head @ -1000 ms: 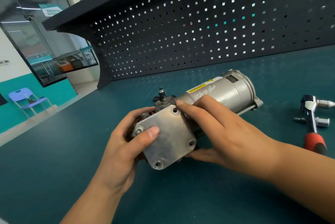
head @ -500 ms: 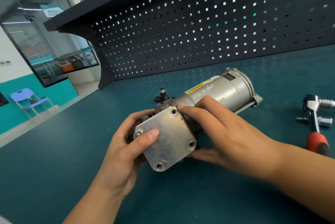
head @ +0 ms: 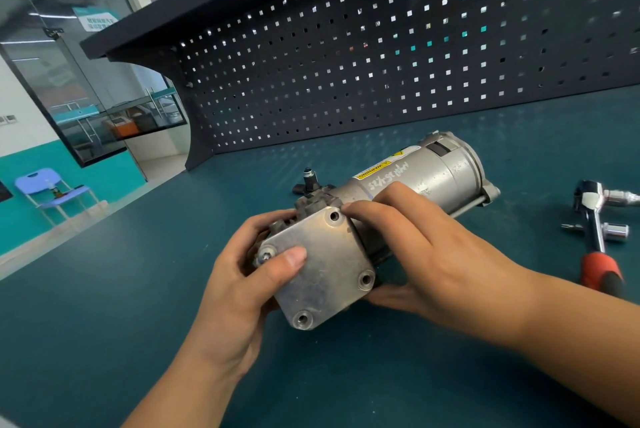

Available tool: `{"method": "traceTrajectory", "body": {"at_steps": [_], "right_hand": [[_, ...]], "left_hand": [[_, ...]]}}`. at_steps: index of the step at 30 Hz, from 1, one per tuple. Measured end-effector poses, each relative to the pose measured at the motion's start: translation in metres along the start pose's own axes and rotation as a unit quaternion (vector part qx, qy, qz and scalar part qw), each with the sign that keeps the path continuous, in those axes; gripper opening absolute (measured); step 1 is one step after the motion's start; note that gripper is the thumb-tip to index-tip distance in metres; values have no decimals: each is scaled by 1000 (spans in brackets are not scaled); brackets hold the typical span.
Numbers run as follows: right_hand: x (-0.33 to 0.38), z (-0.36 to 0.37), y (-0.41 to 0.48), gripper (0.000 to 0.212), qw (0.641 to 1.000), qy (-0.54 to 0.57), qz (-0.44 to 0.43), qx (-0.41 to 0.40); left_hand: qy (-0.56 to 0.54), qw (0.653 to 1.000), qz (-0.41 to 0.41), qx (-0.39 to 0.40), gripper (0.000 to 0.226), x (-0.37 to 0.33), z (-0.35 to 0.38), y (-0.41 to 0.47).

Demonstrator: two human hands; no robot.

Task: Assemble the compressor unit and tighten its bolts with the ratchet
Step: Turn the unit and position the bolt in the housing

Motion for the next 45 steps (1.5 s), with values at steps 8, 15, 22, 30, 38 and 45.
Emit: {"method": "traceTrajectory", "body": {"at_steps": [8,15,22,30,38,45], "right_hand": [[1,-5,-2,69,993,-38,107,25],[2,-21,-2,68,985,27,150,82],[-6,-37,-14,29,979,90,160,93],[-14,-35,-53,37,966,80,236,70],[-18,-36,-59,29,954,70,284,60],[0,-55,-79,29,916,176,350,-84]], "left_hand": [[1,1000,7,-22,46,-3,5,-1],[9,999,28,-44,49,-5,14,-8],[192,976,94,-38,56,-15,33,-24],[284,948,138,-43,60,-11,56,-40],[289,947,138,-12,61,0,64,-37],[290,947,136,9,59,3,64,-37]]}}
Point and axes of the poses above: each hand's wrist, its own y-axis towards the middle knuckle, its own z-axis out of the palm, x = y × z, the point moved 3 cm from there along y, towards the middle knuckle, and after that the axes turned 8 degrees about y, right-handed, at the moved point
